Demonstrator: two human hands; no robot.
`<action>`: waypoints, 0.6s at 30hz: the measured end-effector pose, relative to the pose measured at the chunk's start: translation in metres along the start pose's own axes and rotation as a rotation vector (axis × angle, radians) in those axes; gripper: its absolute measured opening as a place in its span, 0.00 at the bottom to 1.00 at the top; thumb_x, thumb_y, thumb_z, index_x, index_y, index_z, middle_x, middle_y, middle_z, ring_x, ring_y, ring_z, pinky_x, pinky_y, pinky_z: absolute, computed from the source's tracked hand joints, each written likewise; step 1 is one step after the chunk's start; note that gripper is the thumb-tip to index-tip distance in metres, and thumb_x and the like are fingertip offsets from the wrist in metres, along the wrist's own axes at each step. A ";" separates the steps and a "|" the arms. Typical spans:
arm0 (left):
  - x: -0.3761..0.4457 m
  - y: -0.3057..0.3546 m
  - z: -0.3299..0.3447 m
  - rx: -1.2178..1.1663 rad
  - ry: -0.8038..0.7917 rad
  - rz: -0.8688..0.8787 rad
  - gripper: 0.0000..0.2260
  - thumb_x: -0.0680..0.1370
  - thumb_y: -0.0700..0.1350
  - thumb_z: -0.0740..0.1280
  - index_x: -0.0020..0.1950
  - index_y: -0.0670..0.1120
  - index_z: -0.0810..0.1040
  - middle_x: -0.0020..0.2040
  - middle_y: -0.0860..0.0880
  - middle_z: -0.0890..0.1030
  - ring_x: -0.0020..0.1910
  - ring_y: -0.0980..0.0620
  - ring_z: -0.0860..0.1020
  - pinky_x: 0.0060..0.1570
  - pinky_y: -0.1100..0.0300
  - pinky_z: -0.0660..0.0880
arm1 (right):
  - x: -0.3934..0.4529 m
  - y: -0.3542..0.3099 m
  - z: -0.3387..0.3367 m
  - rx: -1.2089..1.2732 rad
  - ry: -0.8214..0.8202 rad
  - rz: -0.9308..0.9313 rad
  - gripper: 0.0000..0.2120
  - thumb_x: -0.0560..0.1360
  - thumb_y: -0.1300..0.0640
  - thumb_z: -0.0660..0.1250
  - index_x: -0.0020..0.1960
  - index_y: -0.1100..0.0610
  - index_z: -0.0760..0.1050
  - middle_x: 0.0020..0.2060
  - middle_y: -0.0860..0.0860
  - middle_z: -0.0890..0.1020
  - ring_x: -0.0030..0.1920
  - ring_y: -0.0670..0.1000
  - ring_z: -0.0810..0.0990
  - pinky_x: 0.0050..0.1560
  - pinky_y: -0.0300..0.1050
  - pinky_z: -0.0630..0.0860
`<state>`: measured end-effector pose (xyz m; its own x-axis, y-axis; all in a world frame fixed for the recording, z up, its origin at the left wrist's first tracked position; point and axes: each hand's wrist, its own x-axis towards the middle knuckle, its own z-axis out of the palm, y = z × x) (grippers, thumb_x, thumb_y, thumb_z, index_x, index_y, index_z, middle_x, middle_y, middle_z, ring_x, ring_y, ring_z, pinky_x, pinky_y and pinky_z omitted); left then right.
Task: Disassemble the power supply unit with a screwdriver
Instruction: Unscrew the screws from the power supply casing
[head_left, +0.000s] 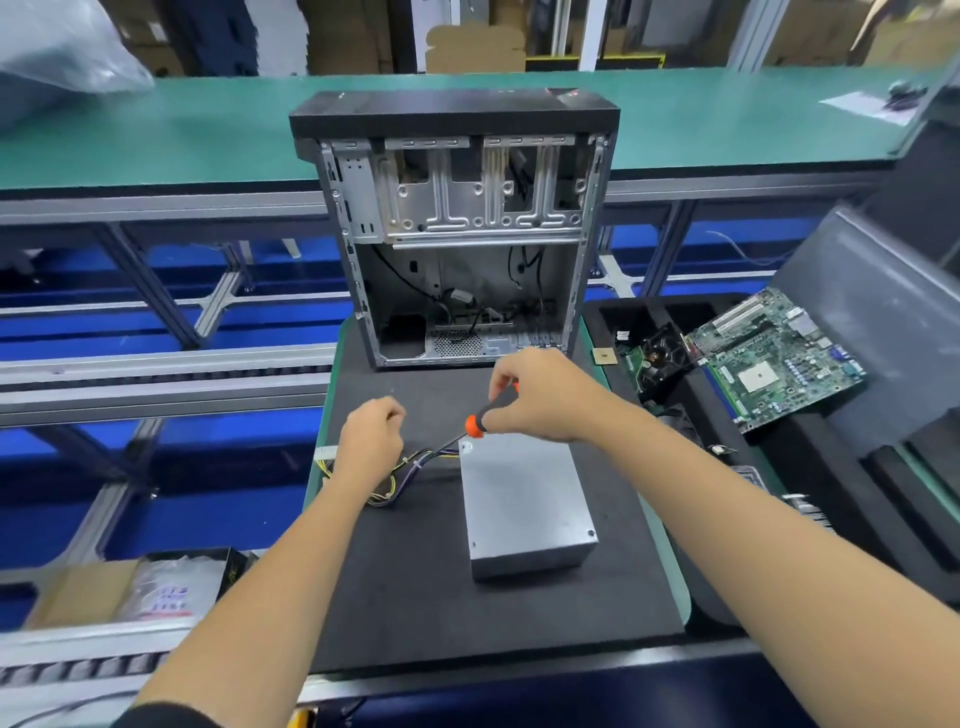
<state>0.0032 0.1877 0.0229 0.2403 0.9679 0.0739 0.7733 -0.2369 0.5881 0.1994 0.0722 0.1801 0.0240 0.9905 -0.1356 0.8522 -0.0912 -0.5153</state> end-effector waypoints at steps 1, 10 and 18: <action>-0.006 0.015 -0.004 -0.056 0.018 0.052 0.10 0.77 0.34 0.60 0.46 0.43 0.80 0.46 0.49 0.79 0.46 0.50 0.75 0.48 0.61 0.68 | -0.001 -0.003 -0.003 -0.019 0.015 -0.004 0.16 0.67 0.46 0.76 0.47 0.54 0.79 0.35 0.44 0.72 0.34 0.41 0.69 0.29 0.40 0.63; -0.089 0.088 0.007 -0.302 -0.410 0.315 0.08 0.74 0.37 0.67 0.44 0.50 0.80 0.41 0.56 0.77 0.32 0.59 0.73 0.33 0.68 0.71 | -0.027 -0.017 -0.025 -0.260 0.021 -0.031 0.10 0.62 0.55 0.70 0.35 0.62 0.75 0.28 0.53 0.75 0.30 0.55 0.73 0.28 0.43 0.70; -0.125 0.118 0.053 -0.136 -0.447 0.327 0.04 0.76 0.44 0.67 0.48 0.47 0.82 0.47 0.52 0.79 0.46 0.53 0.77 0.48 0.62 0.73 | -0.062 0.006 -0.038 -0.366 -0.074 -0.069 0.19 0.65 0.56 0.69 0.27 0.57 0.59 0.22 0.51 0.62 0.25 0.52 0.60 0.25 0.39 0.57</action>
<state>0.0957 0.0344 0.0404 0.7024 0.7092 -0.0608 0.5416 -0.4771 0.6922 0.2227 0.0146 0.2173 -0.0665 0.9817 -0.1783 0.9811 0.0318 -0.1907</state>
